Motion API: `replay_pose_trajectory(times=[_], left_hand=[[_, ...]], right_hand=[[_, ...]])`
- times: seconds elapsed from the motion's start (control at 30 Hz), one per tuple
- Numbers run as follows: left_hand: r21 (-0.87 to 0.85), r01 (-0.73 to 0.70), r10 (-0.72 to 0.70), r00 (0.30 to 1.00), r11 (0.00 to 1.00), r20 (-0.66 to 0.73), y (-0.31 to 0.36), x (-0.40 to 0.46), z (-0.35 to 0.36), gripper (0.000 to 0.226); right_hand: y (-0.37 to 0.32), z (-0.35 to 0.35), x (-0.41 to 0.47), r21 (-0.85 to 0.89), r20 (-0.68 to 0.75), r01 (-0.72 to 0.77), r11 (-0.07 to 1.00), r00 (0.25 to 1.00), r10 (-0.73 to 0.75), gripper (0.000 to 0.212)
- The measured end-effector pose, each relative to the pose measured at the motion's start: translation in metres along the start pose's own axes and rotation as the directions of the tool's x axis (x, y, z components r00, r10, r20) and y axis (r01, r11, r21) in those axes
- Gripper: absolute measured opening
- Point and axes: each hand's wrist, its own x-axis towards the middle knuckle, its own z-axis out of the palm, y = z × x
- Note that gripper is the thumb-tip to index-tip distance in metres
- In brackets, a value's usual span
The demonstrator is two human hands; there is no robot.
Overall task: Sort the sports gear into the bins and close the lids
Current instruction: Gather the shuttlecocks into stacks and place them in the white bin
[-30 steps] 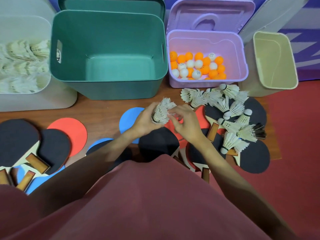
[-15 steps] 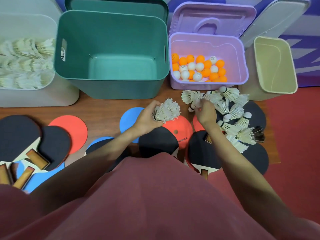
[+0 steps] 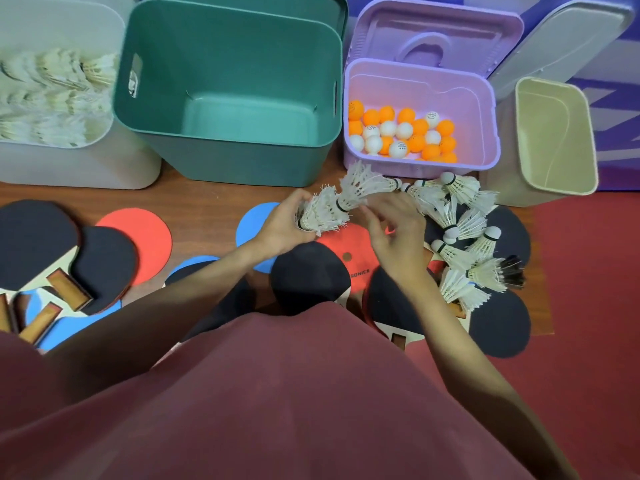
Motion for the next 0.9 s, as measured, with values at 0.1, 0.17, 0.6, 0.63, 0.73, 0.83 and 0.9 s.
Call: replay_pose_trajectory(times=[0.1, 0.17, 0.6, 0.63, 0.73, 0.83, 0.9], left_hand=[[-0.058, -0.042, 0.044, 0.999, 0.997, 0.032, 0.007, 0.002, 0.008, 0.054], [-0.085, -0.068, 0.072, 0.997, 0.994, 0.041, 0.011, 0.002, 0.012, 0.064], [-0.103, 0.010, -0.012, 1.000, 0.995, -0.026, -0.005, -0.003, -0.005, 0.057], [-0.098, 0.012, -0.015, 1.000, 0.995, -0.024, -0.006, -0.003, -0.007, 0.056], [-0.072, 0.012, -0.014, 0.999, 0.997, -0.029, -0.008, -0.003, -0.011, 0.058], [-0.066, 0.005, -0.009, 0.998, 0.998, -0.057, -0.006, -0.003, -0.013, 0.057], [-0.061, 0.009, -0.014, 0.997, 0.998, -0.082, -0.005, -0.004, -0.015, 0.055]], right_hand=[[0.004, 0.015, -0.006, 0.018, 0.100, -0.021, 1.000, 0.995, 0.019, 0.011], [0.005, 0.021, -0.007, 0.023, 0.155, -0.043, 0.999, 0.987, 0.039, 0.013], [0.064, 0.025, 0.016, -0.298, 0.145, 0.002, 0.955, 0.988, 0.043, 0.029], [0.078, 0.028, 0.019, -0.400, 0.254, 0.049, 0.915, 0.965, 0.060, 0.036], [0.102, 0.037, 0.031, -0.468, 0.366, -0.072, 0.881, 0.892, 0.267, 0.052], [0.112, 0.046, 0.041, -0.455, 0.324, -0.206, 0.866, 0.868, 0.377, 0.054], [0.117, 0.048, 0.044, -0.462, 0.313, -0.289, 0.838, 0.831, 0.459, 0.042]])
